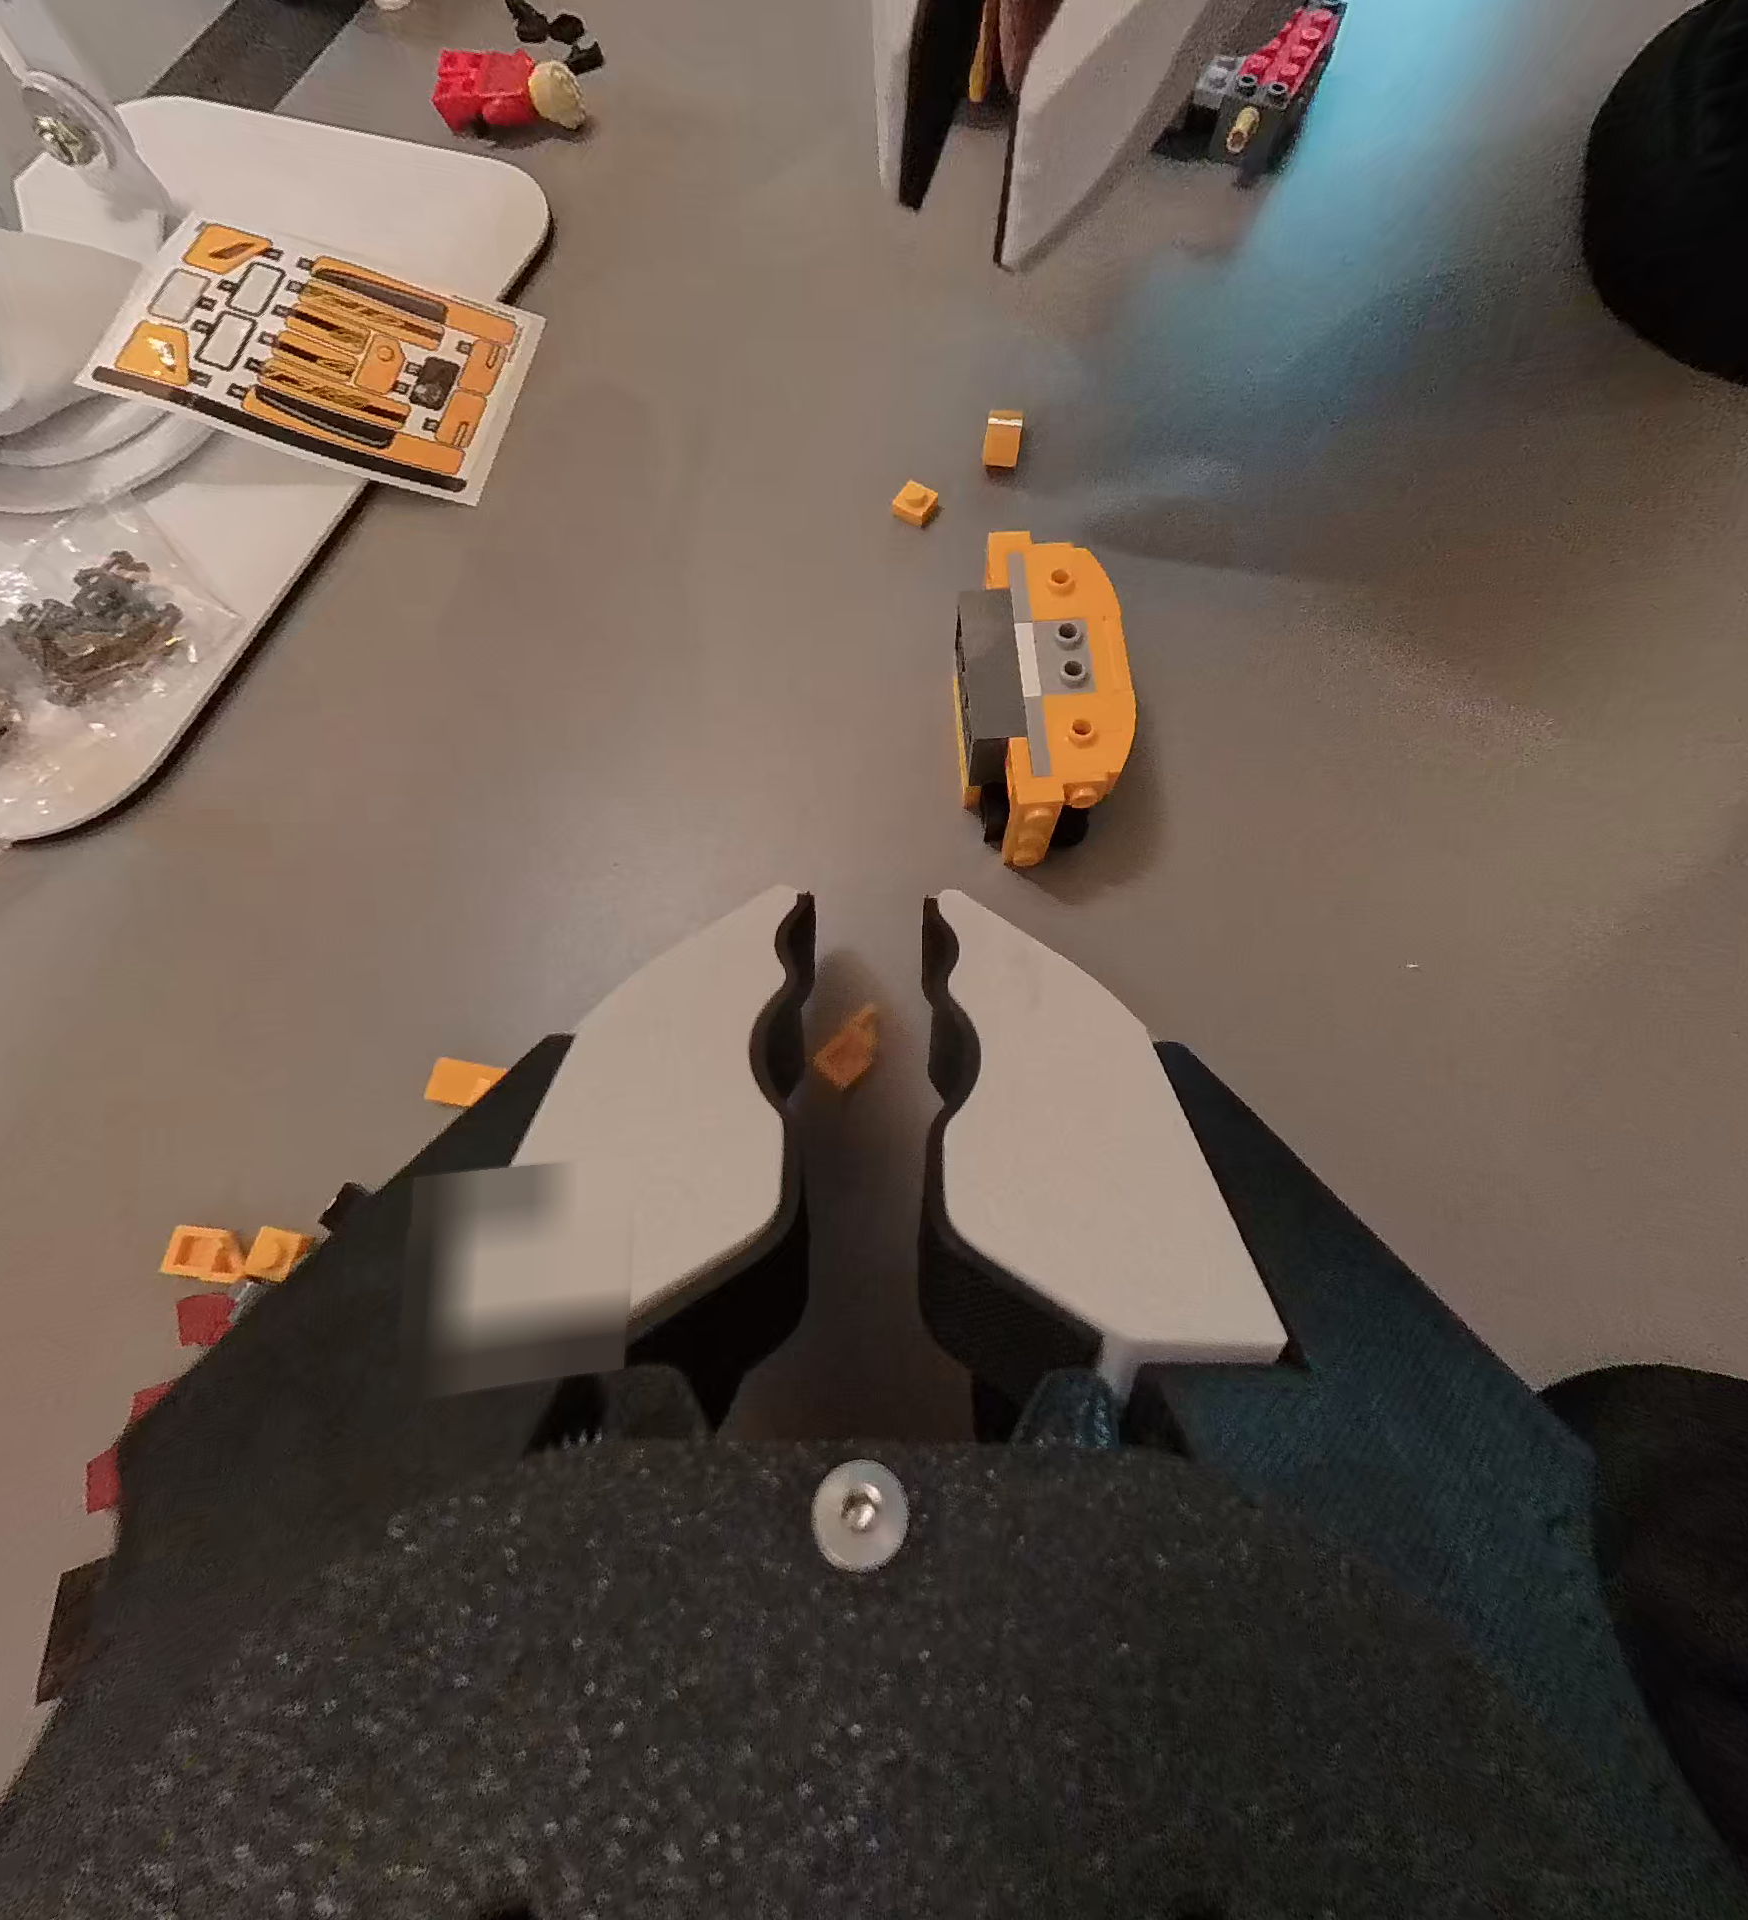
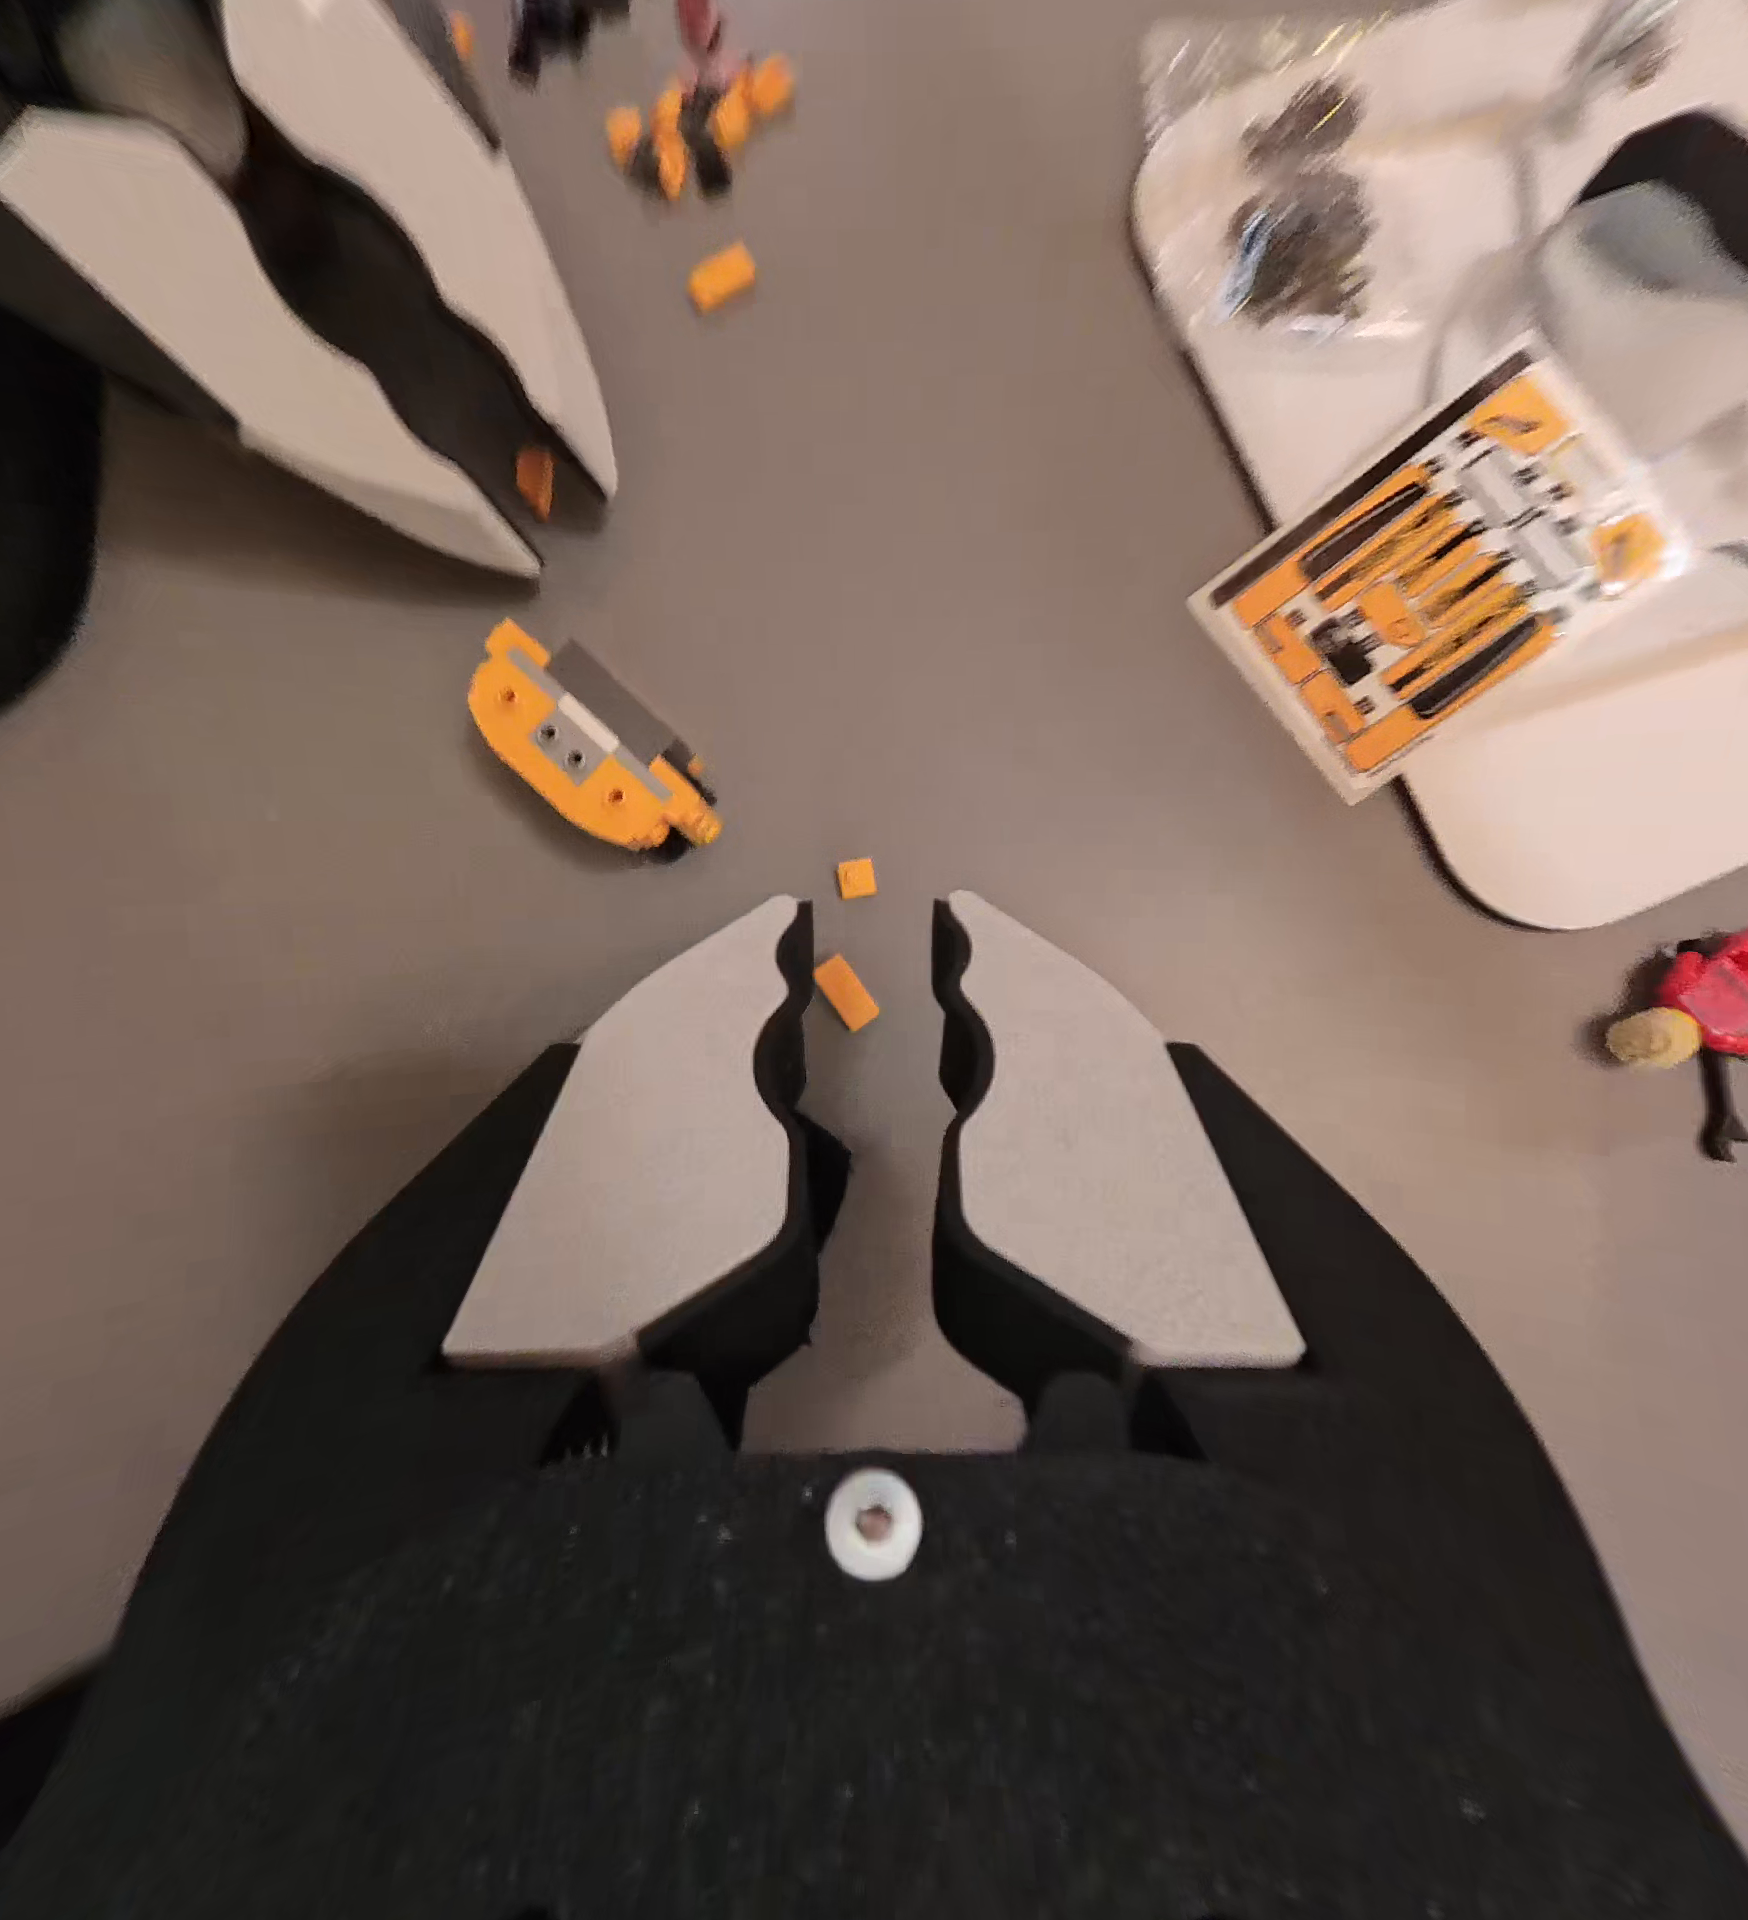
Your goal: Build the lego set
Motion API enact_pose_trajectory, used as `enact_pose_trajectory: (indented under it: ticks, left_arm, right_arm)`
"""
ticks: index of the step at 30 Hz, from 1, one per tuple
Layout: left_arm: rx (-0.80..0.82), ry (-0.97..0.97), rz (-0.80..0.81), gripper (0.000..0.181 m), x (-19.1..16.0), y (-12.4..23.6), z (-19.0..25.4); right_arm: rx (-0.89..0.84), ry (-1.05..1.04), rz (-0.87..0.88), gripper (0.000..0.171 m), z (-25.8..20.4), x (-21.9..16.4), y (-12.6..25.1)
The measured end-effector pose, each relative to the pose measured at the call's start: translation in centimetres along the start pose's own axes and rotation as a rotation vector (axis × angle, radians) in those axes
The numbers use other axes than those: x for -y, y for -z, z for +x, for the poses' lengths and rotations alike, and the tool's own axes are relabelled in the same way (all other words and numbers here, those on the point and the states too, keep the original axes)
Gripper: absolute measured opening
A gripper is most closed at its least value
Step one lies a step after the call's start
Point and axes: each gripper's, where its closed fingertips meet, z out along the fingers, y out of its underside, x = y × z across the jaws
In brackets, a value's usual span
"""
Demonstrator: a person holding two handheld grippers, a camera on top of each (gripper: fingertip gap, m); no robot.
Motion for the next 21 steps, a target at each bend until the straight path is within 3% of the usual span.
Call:
enact_pose_trajectory:
  ticks: [5,13,21]
  left_arm:
    - [0.013,-0.002,0.028,0.017,0.4,0.0,-0.2]
    - [0.064,0.038,0.167,0.0,2.4,1.4,-1.2]
    - [0.111,0.077,0.265,0.0,3.4,2.5,-2.5]
  right_arm:
    - [-0.108,-0.122,0.185,0.021,1.4,1.2,-0.5]
    - [-0.155,-0.04,0.132,0.02,0.7,0.3,-3.3]
    - [-0.175,-0.012,0.205,0.02,1.1,0.7,-3.1]
